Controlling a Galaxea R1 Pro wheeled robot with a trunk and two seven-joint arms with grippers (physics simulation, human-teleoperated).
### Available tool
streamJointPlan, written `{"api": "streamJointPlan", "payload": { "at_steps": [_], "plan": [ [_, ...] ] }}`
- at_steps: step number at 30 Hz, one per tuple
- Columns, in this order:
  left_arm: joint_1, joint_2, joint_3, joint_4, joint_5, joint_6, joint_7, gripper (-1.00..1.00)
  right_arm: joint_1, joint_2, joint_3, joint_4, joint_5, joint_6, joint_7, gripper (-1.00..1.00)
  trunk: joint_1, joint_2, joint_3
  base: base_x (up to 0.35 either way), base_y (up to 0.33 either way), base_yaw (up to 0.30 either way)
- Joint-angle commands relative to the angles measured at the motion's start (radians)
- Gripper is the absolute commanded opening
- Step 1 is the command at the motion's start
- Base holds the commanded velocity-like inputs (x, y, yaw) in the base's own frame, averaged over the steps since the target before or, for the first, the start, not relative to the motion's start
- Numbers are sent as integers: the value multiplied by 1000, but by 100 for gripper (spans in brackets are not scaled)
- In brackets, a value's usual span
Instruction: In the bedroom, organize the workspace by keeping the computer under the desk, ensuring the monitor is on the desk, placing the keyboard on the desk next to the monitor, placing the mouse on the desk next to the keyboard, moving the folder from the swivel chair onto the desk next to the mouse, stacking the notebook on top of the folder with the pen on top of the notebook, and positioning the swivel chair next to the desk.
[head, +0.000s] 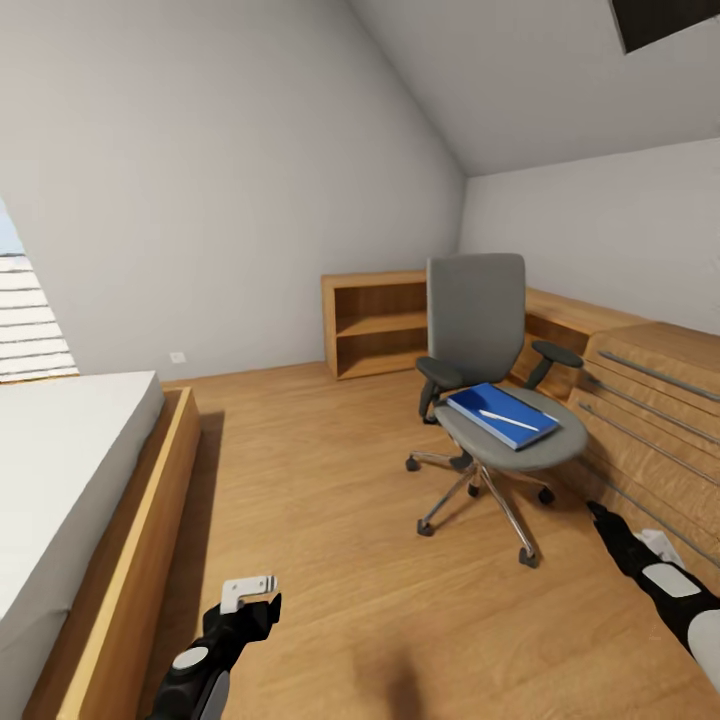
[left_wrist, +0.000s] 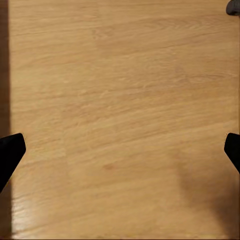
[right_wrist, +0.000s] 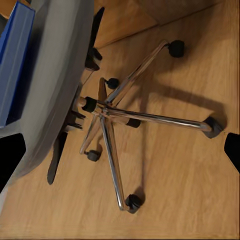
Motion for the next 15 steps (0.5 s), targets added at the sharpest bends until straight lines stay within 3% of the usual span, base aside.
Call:
{"api": "streamJointPlan", "payload": {
  "at_steps": [1,6,7,8,9,12,13,15],
  "plan": [
    [0,0,-2,-2,11,4,9,100,-1,3,-5,1,-2,6,4,100,-1,0,-1,-217,0,0],
    [0,0,-2,-5,12,3,10,100,-1,54,20,-2,29,-3,3,100,-1,0,-1,-95,0,0],
    [0,0,-2,-5,12,3,10,100,-1,70,28,-1,49,-8,3,100,-5,7,2,-29,0,0],
    [0,-2,-2,-6,13,3,10,100,0,108,40,6,107,-36,-1,100,-8,14,5,-10,0,0],
    [0,-3,-3,-6,13,3,11,100,2,130,42,18,131,-66,-2,100,-12,21,8,-6,0,0],
    [0,-4,-11,-5,13,3,11,100,18,167,45,46,174,-150,-3,100,-24,42,18,-4,0,0],
    [0,-6,-53,23,13,3,22,100,111,235,47,132,330,-464,-4,100,-28,49,21,0,0,0],
    [0,-7,-65,43,13,2,28,100,140,249,47,141,351,-512,-5,100,-35,63,27,0,0,0]
  ]
}}
